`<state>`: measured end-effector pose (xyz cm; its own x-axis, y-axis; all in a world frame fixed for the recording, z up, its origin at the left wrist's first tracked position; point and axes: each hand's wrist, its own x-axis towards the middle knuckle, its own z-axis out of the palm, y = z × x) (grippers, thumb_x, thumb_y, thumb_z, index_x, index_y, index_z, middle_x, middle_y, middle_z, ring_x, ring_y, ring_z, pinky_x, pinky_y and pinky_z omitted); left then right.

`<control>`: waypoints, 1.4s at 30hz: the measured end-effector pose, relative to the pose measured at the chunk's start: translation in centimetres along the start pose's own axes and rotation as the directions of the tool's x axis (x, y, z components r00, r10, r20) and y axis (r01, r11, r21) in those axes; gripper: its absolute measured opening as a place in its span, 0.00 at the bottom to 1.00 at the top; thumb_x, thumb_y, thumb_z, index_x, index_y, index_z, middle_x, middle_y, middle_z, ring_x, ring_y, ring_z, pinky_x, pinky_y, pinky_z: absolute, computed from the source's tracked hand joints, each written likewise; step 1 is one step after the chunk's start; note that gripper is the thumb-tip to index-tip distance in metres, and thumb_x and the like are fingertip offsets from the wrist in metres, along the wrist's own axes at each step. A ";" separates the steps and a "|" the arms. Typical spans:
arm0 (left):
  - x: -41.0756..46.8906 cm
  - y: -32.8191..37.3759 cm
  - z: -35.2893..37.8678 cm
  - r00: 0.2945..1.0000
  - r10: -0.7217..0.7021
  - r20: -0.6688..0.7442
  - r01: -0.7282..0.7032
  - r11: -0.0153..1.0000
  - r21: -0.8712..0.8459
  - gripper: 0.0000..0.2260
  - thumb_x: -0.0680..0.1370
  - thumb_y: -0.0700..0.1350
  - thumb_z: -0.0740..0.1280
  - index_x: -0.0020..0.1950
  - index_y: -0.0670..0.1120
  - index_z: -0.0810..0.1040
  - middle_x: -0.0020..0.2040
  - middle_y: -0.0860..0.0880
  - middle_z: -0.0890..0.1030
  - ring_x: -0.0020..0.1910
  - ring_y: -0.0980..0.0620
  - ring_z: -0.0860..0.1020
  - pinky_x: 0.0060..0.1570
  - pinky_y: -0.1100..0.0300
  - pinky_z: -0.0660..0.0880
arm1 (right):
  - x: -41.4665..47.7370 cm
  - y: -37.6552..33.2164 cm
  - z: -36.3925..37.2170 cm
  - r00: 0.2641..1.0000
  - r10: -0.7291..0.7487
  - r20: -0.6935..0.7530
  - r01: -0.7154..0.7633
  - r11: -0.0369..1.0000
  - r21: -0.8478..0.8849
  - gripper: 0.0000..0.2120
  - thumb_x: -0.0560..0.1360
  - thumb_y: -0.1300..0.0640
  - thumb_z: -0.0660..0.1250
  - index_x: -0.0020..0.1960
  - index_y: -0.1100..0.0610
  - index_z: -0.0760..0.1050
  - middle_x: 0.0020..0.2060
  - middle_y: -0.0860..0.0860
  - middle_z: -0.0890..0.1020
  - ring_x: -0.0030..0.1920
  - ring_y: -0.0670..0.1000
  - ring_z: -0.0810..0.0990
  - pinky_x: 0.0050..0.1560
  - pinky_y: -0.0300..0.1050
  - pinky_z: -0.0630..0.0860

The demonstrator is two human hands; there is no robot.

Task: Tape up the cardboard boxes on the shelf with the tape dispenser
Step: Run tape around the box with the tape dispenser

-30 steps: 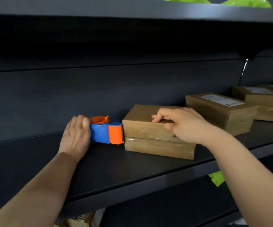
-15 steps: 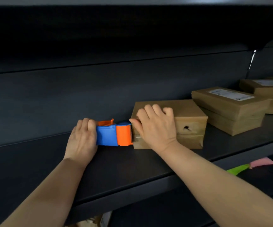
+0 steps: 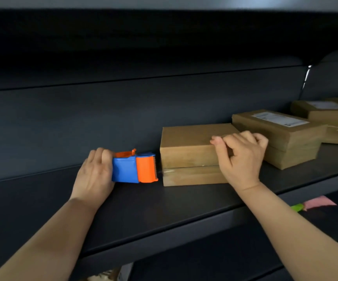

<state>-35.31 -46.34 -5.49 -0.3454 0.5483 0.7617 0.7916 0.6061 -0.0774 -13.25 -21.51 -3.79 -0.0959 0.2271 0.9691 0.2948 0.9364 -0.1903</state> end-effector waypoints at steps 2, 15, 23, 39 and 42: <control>0.3 0.2 -0.1 1.000 -0.013 0.009 0.013 1.000 0.004 0.22 0.57 0.25 0.73 0.45 0.39 0.71 0.41 0.40 0.72 0.39 0.39 0.72 0.36 0.46 0.74 | 0.2 0.4 0.2 0.996 0.090 0.004 -0.090 0.992 0.088 0.17 0.80 0.50 0.60 0.37 0.52 0.82 0.32 0.45 0.81 0.40 0.47 0.73 0.49 0.50 0.65; 0.0 0.1 -0.5 1.000 0.015 0.020 -0.015 1.000 0.020 0.21 0.56 0.28 0.74 0.45 0.40 0.72 0.40 0.42 0.73 0.38 0.39 0.73 0.36 0.47 0.75 | 5.0 -13.8 4.0 0.491 0.201 0.848 0.024 0.970 -0.243 0.27 0.80 0.37 0.51 0.72 0.52 0.68 0.74 0.55 0.66 0.75 0.59 0.58 0.69 0.59 0.57; 0.1 0.5 -1.0 0.991 0.129 -0.032 -0.130 0.990 -0.055 0.18 0.59 0.29 0.71 0.46 0.41 0.73 0.42 0.42 0.74 0.39 0.41 0.73 0.37 0.49 0.74 | 4.7 -11.4 1.0 0.523 0.018 0.852 0.173 0.977 -0.127 0.23 0.81 0.52 0.51 0.75 0.51 0.62 0.72 0.49 0.70 0.69 0.52 0.71 0.63 0.49 0.67; 0.0 -1.5 -0.7 0.998 0.049 -0.044 -0.051 0.998 -0.041 0.20 0.59 0.25 0.71 0.47 0.37 0.72 0.43 0.38 0.73 0.39 0.38 0.72 0.37 0.44 0.73 | 5.5 -5.3 -6.1 0.544 -0.103 0.833 -0.173 0.958 0.231 0.21 0.62 0.46 0.59 0.52 0.30 0.78 0.55 0.30 0.79 0.62 0.33 0.73 0.68 0.44 0.70; 0.1 -1.8 -0.6 0.999 0.005 -0.053 -0.005 1.000 0.000 0.20 0.59 0.25 0.72 0.47 0.37 0.72 0.42 0.38 0.73 0.39 0.38 0.72 0.36 0.45 0.73 | 5.5 -5.0 -6.2 0.548 -0.129 0.827 -0.192 0.942 0.275 0.22 0.60 0.43 0.57 0.51 0.33 0.79 0.53 0.31 0.80 0.61 0.32 0.74 0.67 0.42 0.70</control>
<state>-36.46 -47.68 -4.93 -0.3143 0.5203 0.7940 0.7933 0.6034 -0.0814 -9.32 -26.61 3.42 -0.8765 0.2245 0.4258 0.0351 0.9120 -0.4087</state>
